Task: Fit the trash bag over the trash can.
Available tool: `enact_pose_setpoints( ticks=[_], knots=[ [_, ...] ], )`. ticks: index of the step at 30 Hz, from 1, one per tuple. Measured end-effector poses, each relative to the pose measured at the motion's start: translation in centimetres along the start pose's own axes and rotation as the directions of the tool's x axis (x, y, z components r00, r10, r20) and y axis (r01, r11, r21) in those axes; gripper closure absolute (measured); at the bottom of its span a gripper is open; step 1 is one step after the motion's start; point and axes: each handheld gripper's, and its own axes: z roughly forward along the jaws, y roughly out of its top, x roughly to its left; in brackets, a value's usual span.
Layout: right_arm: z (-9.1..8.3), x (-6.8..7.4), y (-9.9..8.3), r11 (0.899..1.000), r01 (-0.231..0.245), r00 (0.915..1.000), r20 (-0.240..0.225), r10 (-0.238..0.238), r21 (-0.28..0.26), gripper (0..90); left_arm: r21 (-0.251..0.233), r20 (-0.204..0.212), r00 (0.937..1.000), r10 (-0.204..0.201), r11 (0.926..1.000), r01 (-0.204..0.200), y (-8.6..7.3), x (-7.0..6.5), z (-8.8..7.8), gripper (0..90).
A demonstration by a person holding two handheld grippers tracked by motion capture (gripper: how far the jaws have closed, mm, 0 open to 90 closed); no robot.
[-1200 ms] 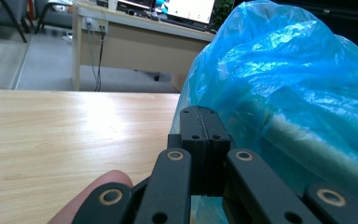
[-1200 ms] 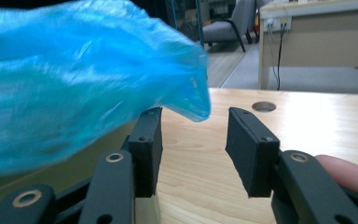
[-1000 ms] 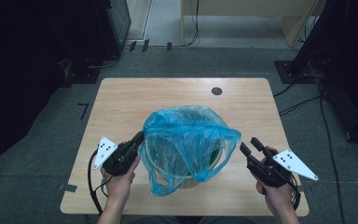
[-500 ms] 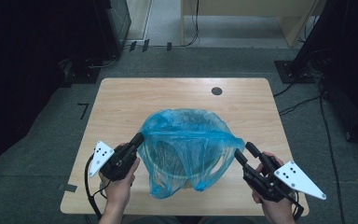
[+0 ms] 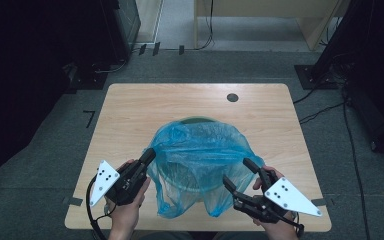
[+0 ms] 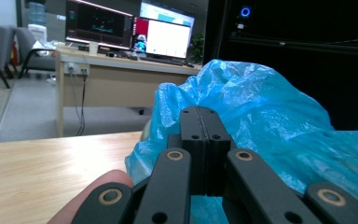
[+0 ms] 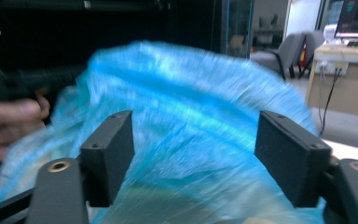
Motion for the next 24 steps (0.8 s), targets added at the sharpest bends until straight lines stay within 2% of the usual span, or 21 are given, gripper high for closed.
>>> enact_pose_setpoints(
  ticks=[1,2,3,4,5,6,7,8,9,10,14,16,18,21,24],
  knots=[
    [0.3,0.1,-0.2,1.0,0.009,0.9999,0.005,-0.009,0.014,28.8,-0.001,0.005,1.0,0.002,1.0,-0.002,0.0,-0.1,-0.1,90.0],
    [0.6,0.3,-0.7,0.999,0.022,0.9996,0.015,-0.023,0.036,38.7,-0.002,0.011,0.9999,0.003,1.0,-0.003,0.0,-0.3,-0.1,89.9],
    [0.6,0.3,-0.7,0.999,0.022,0.9996,0.015,-0.023,0.036,38.7,-0.003,0.018,0.9998,0.005,1.0,-0.005,0.1,-0.4,-0.2,89.8],
    [0.8,0.5,-1.1,0.998,0.044,0.9979,0.046,-0.046,0.047,59.9,-0.008,0.024,0.9997,0.01,0.9999,-0.01,0.1,-0.6,-0.4,89.5],
    [0.9,0.5,-1.2,0.997,0.05,0.9972,0.053,-0.053,0.055,67.4,-0.01,0.028,0.9996,0.007,0.9999,-0.007,0.2,-0.6,-0.5,88.7],
    [0.9,0.5,-1.2,0.997,0.05,0.9972,0.053,-0.053,0.055,67.4,-0.01,0.028,0.9996,0.007,0.9999,-0.007,0.2,-0.6,-0.5,87.1],
    [0.9,0.4,-1.3,0.997,0.052,0.9968,0.058,-0.056,0.06,75.5,-0.012,0.035,0.9994,0.003,0.9999,-0.003,0.2,-0.7,-0.6,87.1],
    [0.8,0.2,-1.3,0.998,0.035,0.9978,0.054,-0.039,0.057,86.0,-0.013,0.041,0.9991,-0.001,0.9999,0.001,0.3,-0.7,-0.7,80.0],
    [0.7,0.1,-1.2,0.998,0.029,0.9981,0.052,-0.031,0.051,90.0,-0.014,0.045,0.999,-0.005,0.9999,0.006,0.3,-0.8,-0.8,74.8],
    [0.7,0.1,-1.2,0.998,0.029,0.9981,0.052,-0.031,0.051,90.0,-0.013,0.051,0.9987,-0.009,0.9999,0.009,0.3,-0.8,-0.9,74.8],
    [0.3,-0.2,-0.9,1.0,0.014,0.9986,0.05,-0.015,0.017,90.0,-0.026,0.062,0.9974,-0.037,0.9989,0.039,0.2,-1.1,-1.2,56.3],
    [0.2,-0.1,-0.7,1.0,0.012,0.9982,0.058,-0.012,0.001,90.0,-0.021,0.032,0.9984,-0.047,0.9986,0.048,0.1,-1.4,-1.3,40.4],
    [0.0,0.0,-0.3,1.0,-0.001,0.9976,0.069,0.003,-0.025,90.0,0.009,0.028,0.9985,-0.047,0.9988,0.047,-0.2,-1.7,-1.3,26.0],
    [-0.1,0.0,0.0,0.999,-0.006,0.9968,0.079,0.01,-0.043,90.0,0.048,0.013,0.9995,-0.029,0.9985,0.029,-0.9,-2.3,-1.3,23.1],
    [-0.1,0.0,0.3,0.998,-0.016,0.9957,0.09,0.022,-0.064,90.0,0.099,-0.033,0.9991,-0.026,0.9946,0.029,-1.4,-2.9,-1.3,19.6]
  ],
)
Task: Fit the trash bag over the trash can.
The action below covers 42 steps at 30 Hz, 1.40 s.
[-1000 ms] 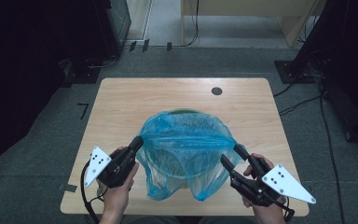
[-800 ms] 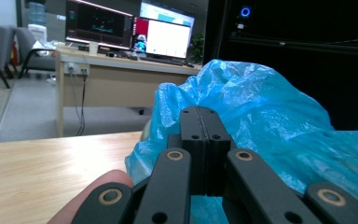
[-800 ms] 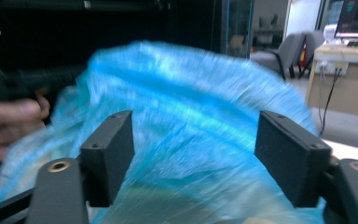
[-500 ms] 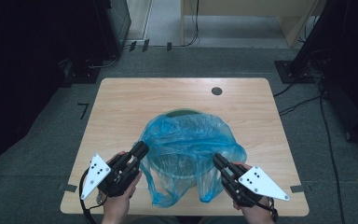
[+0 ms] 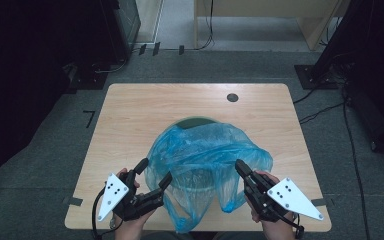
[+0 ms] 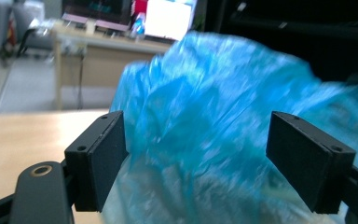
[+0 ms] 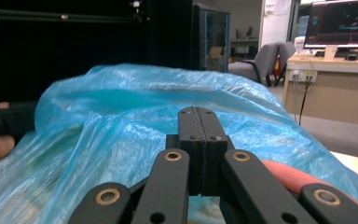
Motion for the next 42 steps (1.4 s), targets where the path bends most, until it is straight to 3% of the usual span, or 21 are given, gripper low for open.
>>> enact_pose_setpoints(
  ticks=[4,5,9,14,17,18,19,23,25,30,33,37,39,40,42],
  knots=[
    [-0.1,0.1,0.3,1.0,-0.003,0.9999,0.009,0.004,-0.031,90.0,0.018,-0.03,0.9993,-0.024,0.9995,0.024,-0.5,0.1,-0.1,19.1],
    [-0.2,0.1,0.4,0.999,-0.001,0.9999,0.013,0.001,-0.039,90.0,0.04,-0.019,0.9993,-0.032,0.9987,0.033,-0.8,0.3,-0.1,19.1],
    [-0.4,0.0,0.7,0.998,-0.007,0.9997,0.023,0.009,-0.067,90.0,0.044,0.013,0.9988,-0.046,0.998,0.045,-0.9,0.4,-0.1,18.7],
    [-0.9,-0.2,0.9,0.995,-0.017,0.9998,0.011,0.018,-0.098,90.0,0.057,0.019,0.9998,-0.011,0.9983,0.01,-0.7,-0.1,-0.5,19.5],
    [-1.3,-0.3,1.3,0.993,-0.018,0.9997,0.016,0.02,-0.117,90.0,0.039,0.051,0.9981,0.035,0.9985,-0.037,-0.8,-0.6,-1.0,31.1],
    [-1.4,-0.4,1.4,0.992,-0.024,0.9995,0.016,0.026,-0.124,90.0,0.031,0.059,0.9968,0.053,0.998,-0.055,-0.8,-0.8,-1.2,37.9],
    [-1.7,-0.5,1.6,0.99,-0.021,0.9994,0.023,0.024,-0.136,90.0,0.03,0.077,0.9949,0.065,0.9973,-0.067,-0.8,-0.9,-1.3,50.4],
    [-2.3,-0.7,2.0,0.988,-0.02,0.9991,0.035,0.026,-0.156,90.0,0.013,0.07,0.994,0.084,0.9963,-0.085,-0.7,-1.1,-1.6,55.5],
    [-2.4,-0.7,2.1,0.987,-0.023,0.9988,0.039,0.029,-0.162,90.0,0.0,0.064,0.994,0.089,0.996,-0.089,-0.6,-1.2,-1.8,54.2],
    [-3.0,-1.1,2.5,0.981,-0.027,0.9975,0.059,0.039,-0.19,90.0,0.013,0.004,0.9967,0.081,0.9966,-0.081,-0.3,-1.4,-1.8,26.8],
    [-3.2,-1.4,2.6,0.979,-0.038,0.9965,0.066,0.052,-0.198,90.0,0.052,0.01,0.9974,0.071,0.9961,-0.071,-0.5,-1.5,-1.4,19.3],
    [-3.3,-1.4,2.5,0.979,-0.036,0.9964,0.068,0.051,-0.202,90.0,0.093,0.026,0.9983,0.052,0.9942,-0.055,-1.0,-1.5,-1.1,19.6],
    [-3.4,-1.4,2.5,0.979,-0.031,0.9965,0.07,0.046,-0.199,90.0,0.077,0.04,0.9971,0.064,0.9947,-0.067,-1.2,-1.7,-1.3,32.5],
    [-3.4,-1.5,2.3,0.98,-0.029,0.9963,0.073,0.045,-0.196,90.0,0.065,0.077,0.9934,0.086,0.9938,-0.091,-1.2,-1.9,-1.5,57.0],
    [-3.4,-1.6,2.2,0.982,-0.022,0.9962,0.079,0.038,-0.189,90.0,0.056,0.086,0.992,0.092,0.9937,-0.097,-1.2,-2.1,-1.6,69.6]
  ],
)
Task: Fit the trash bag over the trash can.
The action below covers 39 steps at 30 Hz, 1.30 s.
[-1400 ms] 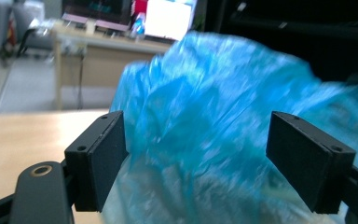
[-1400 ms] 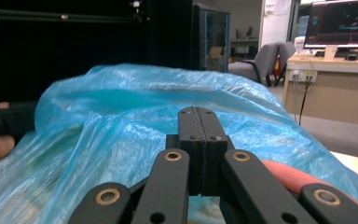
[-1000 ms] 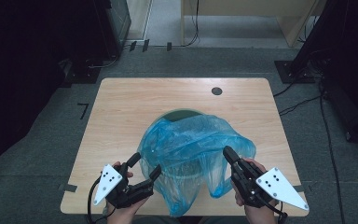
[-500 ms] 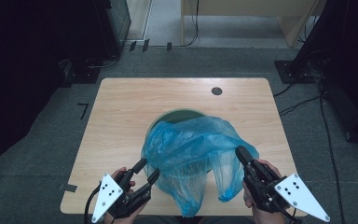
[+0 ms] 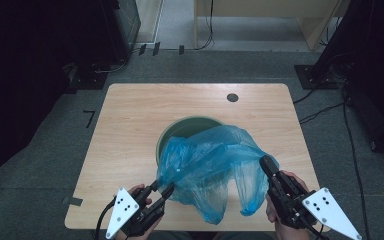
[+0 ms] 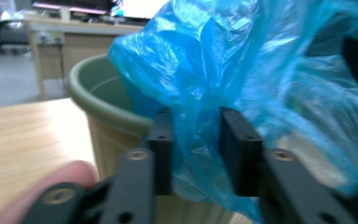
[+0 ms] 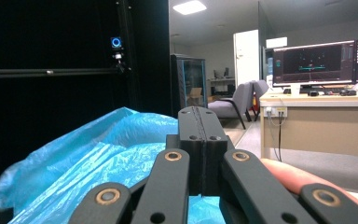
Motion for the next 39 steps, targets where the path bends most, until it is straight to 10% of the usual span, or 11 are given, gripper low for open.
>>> enact_pose_setpoints(
  ticks=[9,16,21,27,34,39],
  knots=[
    [-1.0,-0.3,0.6,1.0,0.025,0.9997,0.0,-0.025,0.0,90.0,-0.047,0.108,0.9933,-0.041,0.9978,0.046,1.8,1.8,-2.0,86.0],
    [-1.0,-0.5,0.5,1.0,0.019,0.9993,0.032,-0.019,0.008,90.0,-0.072,-0.027,0.9992,0.029,0.9969,-0.031,2.1,3.6,-3.4,86.0],
    [-1.1,-0.8,0.6,1.0,0.003,0.999,0.044,-0.003,-0.001,90.0,-0.093,-0.016,0.9998,-0.014,0.9956,0.013,2.2,4.3,-3.8,86.9],
    [-1.0,-0.6,0.4,1.0,0.007,0.9988,0.048,-0.007,-0.001,90.0,-0.123,0.015,0.9998,-0.017,0.9923,0.019,1.7,3.6,-3.2,61.4],
    [-1.1,-0.9,0.4,1.0,-0.004,0.998,0.063,0.005,-0.007,90.0,-0.059,-0.015,0.9997,-0.02,0.9981,0.019,0.2,5.1,-2.3,57.6],
    [-1.1,-0.9,0.4,1.0,-0.007,0.9981,0.061,0.007,-0.013,90.0,-0.068,0.049,0.9984,0.029,0.9974,-0.026,-0.6,4.4,-1.8,55.8]
  ],
)
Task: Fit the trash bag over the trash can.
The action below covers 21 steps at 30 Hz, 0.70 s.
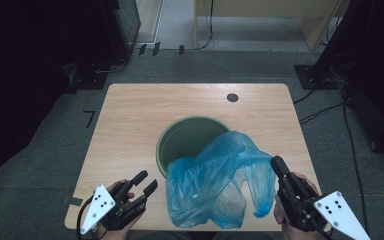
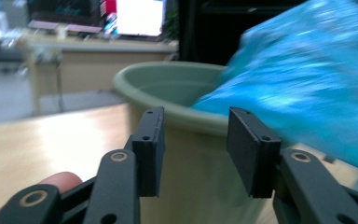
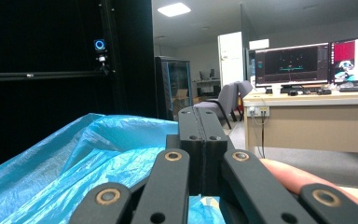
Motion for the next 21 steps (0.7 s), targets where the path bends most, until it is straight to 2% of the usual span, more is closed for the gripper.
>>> enact_pose_setpoints(
  ticks=[3,6,8,9,10,11,12,14,16,18,19,20,21],
  knots=[
    [0.0,0.0,-0.1,1.0,0.0,1.0,-0.002,0.0,0.0,90.0,-0.07,0.038,0.997,0.068,0.9954,-0.065,0.6,-1.5,-0.3,55.3],
    [0.1,0.1,-0.2,1.0,-0.002,1.0,-0.002,0.002,0.005,90.0,-0.123,0.061,0.9961,0.063,0.9908,-0.055,1.5,-2.7,-0.7,52.3],
    [0.1,0.2,-0.2,1.0,0.002,1.0,-0.005,-0.002,0.003,90.0,-0.147,0.068,0.9944,0.081,0.9866,-0.071,2.1,-3.7,-1.0,48.3],
    [0.1,0.3,-0.2,1.0,0.003,1.0,-0.007,-0.003,0.002,90.0,-0.15,0.083,0.9932,0.082,0.9862,-0.069,2.4,-4.1,-1.0,41.2],
    [0.1,0.3,-0.2,1.0,0.003,1.0,-0.007,-0.003,0.002,90.0,-0.146,0.091,0.9921,0.086,0.9867,-0.072,2.6,-4.6,-0.9,41.2],
    [0.1,0.4,-0.2,1.0,0.007,1.0,-0.006,-0.007,0.002,90.0,-0.134,0.1,0.9904,0.095,0.9876,-0.081,2.7,-5.1,-0.8,30.9],
    [0.0,0.4,-0.2,1.0,0.008,1.0,-0.006,-0.008,0.002,90.0,-0.127,0.117,0.9874,0.106,0.9877,-0.091,2.6,-5.5,-0.6,28.0],
    [0.0,0.5,-0.2,1.0,0.01,0.9999,-0.005,-0.01,0.001,90.0,-0.105,0.122,0.9805,0.154,0.9843,-0.141,2.2,-6.2,-0.1,26.8],
    [0.0,0.5,-0.3,1.0,0.014,0.9999,-0.001,-0.014,0.001,90.0,-0.054,0.108,0.9735,0.202,0.979,-0.197,1.5,-6.7,0.6,25.7],
    [0.0,0.5,-0.3,1.0,0.017,0.9999,0.001,-0.017,0.0,90.0,-0.012,0.086,0.9682,0.235,0.972,-0.235,1.0,-6.9,1.1,28.2],
    [0.0,0.5,-0.3,1.0,0.018,0.9998,0.003,-0.018,0.001,90.0,-0.009,0.075,0.9647,0.252,0.9676,-0.252,0.9,-7.0,1.1,34.5],
    [0.0,0.5,-0.3,1.0,0.02,0.9998,0.002,-0.02,0.001,90.0,-0.002,0.081,0.9583,0.274,0.9614,-0.275,0.9,-6.9,1.1,48.9],
    [0.0,0.5,-0.3,1.0,0.021,0.9998,0.003,-0.021,0.001,90.0,0.01,0.076,0.9554,0.285,0.9579,-0.287,1.0,-6.8,1.0,61.9]
  ],
)
